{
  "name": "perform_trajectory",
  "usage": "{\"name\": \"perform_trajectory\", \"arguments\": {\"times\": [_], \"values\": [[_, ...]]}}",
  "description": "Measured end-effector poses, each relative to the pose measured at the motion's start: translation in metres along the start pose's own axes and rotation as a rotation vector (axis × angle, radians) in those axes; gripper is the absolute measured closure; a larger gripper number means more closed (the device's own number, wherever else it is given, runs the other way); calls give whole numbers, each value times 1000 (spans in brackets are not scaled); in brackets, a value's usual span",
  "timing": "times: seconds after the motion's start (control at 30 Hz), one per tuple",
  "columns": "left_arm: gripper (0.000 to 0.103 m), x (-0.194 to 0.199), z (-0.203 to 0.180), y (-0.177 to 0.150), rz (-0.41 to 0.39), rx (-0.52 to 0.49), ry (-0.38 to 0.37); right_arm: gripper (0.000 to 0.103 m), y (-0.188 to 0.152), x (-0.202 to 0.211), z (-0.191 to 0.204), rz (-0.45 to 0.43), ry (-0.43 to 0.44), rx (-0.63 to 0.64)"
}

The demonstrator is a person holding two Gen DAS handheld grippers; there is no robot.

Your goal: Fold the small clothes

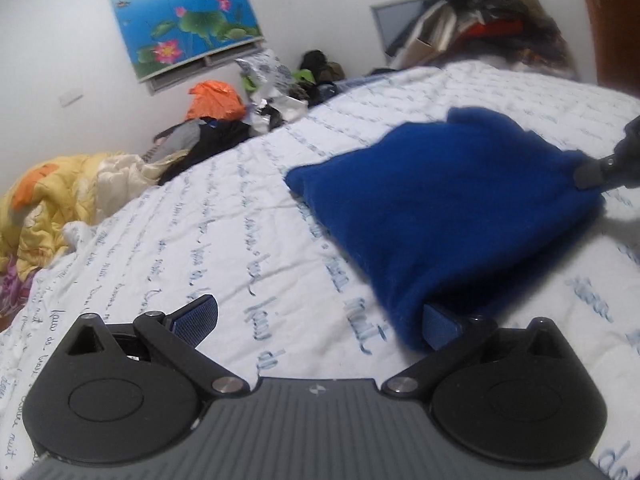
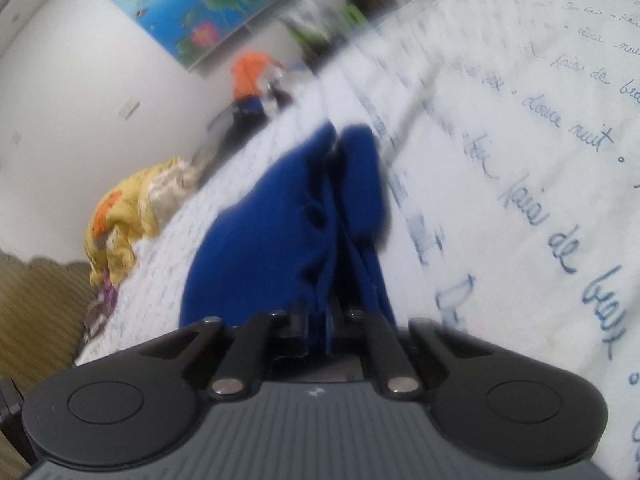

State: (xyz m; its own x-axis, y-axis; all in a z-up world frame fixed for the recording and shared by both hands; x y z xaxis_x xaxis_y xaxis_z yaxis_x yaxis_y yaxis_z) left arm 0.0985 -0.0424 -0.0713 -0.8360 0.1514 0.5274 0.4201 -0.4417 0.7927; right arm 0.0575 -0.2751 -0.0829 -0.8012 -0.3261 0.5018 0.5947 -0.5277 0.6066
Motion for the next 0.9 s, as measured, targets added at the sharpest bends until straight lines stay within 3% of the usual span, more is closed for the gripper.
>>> {"name": "perform_trajectory", "arguments": {"times": [0.07,0.13,0.2,0.23,0.27,0.33,0.47,0.6,0.8,0.9], "values": [[0,4,-10,-2,1,-46,-39,96,-4,-2,-7,10,-71,45],[0,13,-19,-1,-25,-69,-83,96,-6,-3,-7,17,-74,77],[0,19,-20,7,-52,-50,-124,88,-2,1,-3,12,-85,125],[0,18,-17,13,-59,-26,-139,73,3,3,0,0,-87,153],[0,14,-13,19,-57,5,-149,38,10,5,2,-15,-89,174],[0,-1,1,32,-38,93,-145,2,28,5,6,-57,-83,207],[0,-48,32,51,46,319,-174,4,69,-20,-3,-72,-62,218],[0,-96,45,63,148,538,-320,4,99,-62,-18,-41,8,164],[1,-151,51,74,239,731,-399,4,138,-111,-29,-56,6,167],[4,-170,50,73,274,792,-429,4,141,-127,-31,-6,84,91]]}}
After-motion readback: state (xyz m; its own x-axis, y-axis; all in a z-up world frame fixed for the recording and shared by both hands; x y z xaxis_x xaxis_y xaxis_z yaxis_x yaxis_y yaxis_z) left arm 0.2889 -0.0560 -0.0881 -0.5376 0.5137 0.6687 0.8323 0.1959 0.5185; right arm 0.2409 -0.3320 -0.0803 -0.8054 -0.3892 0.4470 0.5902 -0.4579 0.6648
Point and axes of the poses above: each gripper's, at about its wrist camera, not at the fingertips, and x roughly against the way its jaws point, z to its left, y to its top, the point moved 10 cm from there along -x, roughly the way its jaws point, and after that the axes turned 2 degrees about x, right-handed, at the moved point
